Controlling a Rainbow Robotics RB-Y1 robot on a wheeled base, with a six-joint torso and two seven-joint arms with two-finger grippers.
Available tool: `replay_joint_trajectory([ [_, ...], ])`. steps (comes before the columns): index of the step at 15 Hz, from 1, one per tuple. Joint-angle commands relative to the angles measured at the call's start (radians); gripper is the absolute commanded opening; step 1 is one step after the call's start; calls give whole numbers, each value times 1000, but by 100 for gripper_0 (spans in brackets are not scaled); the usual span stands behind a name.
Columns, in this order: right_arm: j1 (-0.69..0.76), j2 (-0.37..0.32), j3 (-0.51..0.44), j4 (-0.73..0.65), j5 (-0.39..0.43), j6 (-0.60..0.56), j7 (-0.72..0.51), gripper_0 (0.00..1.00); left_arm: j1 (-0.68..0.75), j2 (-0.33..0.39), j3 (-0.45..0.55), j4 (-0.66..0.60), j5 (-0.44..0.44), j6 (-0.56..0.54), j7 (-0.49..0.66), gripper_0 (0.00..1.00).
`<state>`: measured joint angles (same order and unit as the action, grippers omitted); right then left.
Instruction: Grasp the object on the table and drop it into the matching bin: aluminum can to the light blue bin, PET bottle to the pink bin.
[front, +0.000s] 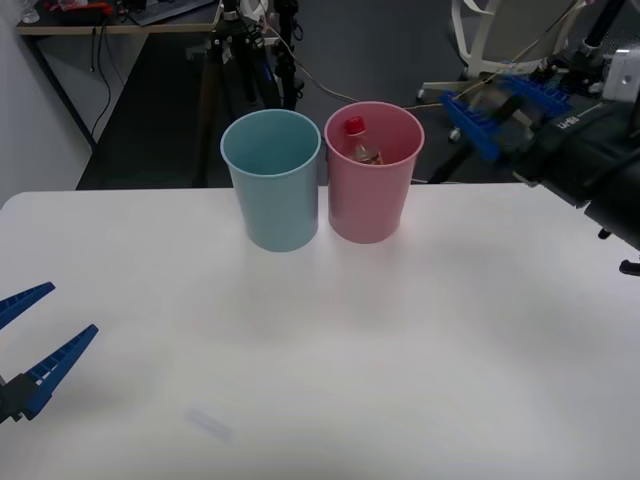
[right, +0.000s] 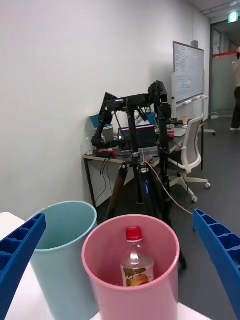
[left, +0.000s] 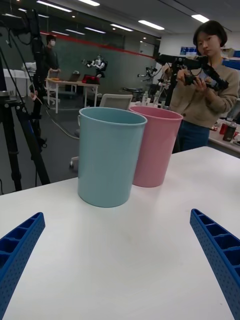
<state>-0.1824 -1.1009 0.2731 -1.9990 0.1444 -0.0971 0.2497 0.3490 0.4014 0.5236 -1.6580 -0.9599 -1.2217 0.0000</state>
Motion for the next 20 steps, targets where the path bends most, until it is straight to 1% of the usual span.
replay_joint_trajectory([
  [1, 113, 49, -78, -23, 152, -55, -152, 100, 0, 0, 0, 0, 0, 0, 0, 100],
  [2, 146, 73, -101, -23, 208, -79, -202, 100, 0, 0, 0, 0, 0, 0, 0, 100],
  [3, 170, 92, -115, -23, 247, -92, -227, 100, 0, 0, 0, 0, 0, 0, 0, 100],
  [4, 213, 121, -143, -20, 305, -118, -253, 100, 0, 0, 0, 0, 0, 0, 0, 100],
  [6, 293, 184, -192, -10, 389, -167, -256, 100, 0, 0, 0, 0, 0, 0, 0, 100],
  [11, 434, 305, -276, -7, 567, -250, -273, 100, 0, 0, 0, 0, 0, 0, 0, 100],
  [13, 445, 348, -281, 29, 598, -316, -277, 100, 0, 0, 0, 0, 0, 0, 0, 100],
  [15, 445, 424, -328, 82, 689, -412, -277, 100, 0, 0, 0, 0, 0, 0, 0, 100],
  [16, 445, 454, -348, 97, 718, -454, -277, 100, 0, 0, 0, 0, 0, 0, 0, 100],
  [17, 445, 464, -362, 111, 724, -483, -279, 100, 0, 0, 0, 0, 0, 0, 0, 100],
  [20, 446, 470, -399, 157, 724, -561, -271, 100, 0, 0, 0, 0, 0, 0, 0, 100],
])
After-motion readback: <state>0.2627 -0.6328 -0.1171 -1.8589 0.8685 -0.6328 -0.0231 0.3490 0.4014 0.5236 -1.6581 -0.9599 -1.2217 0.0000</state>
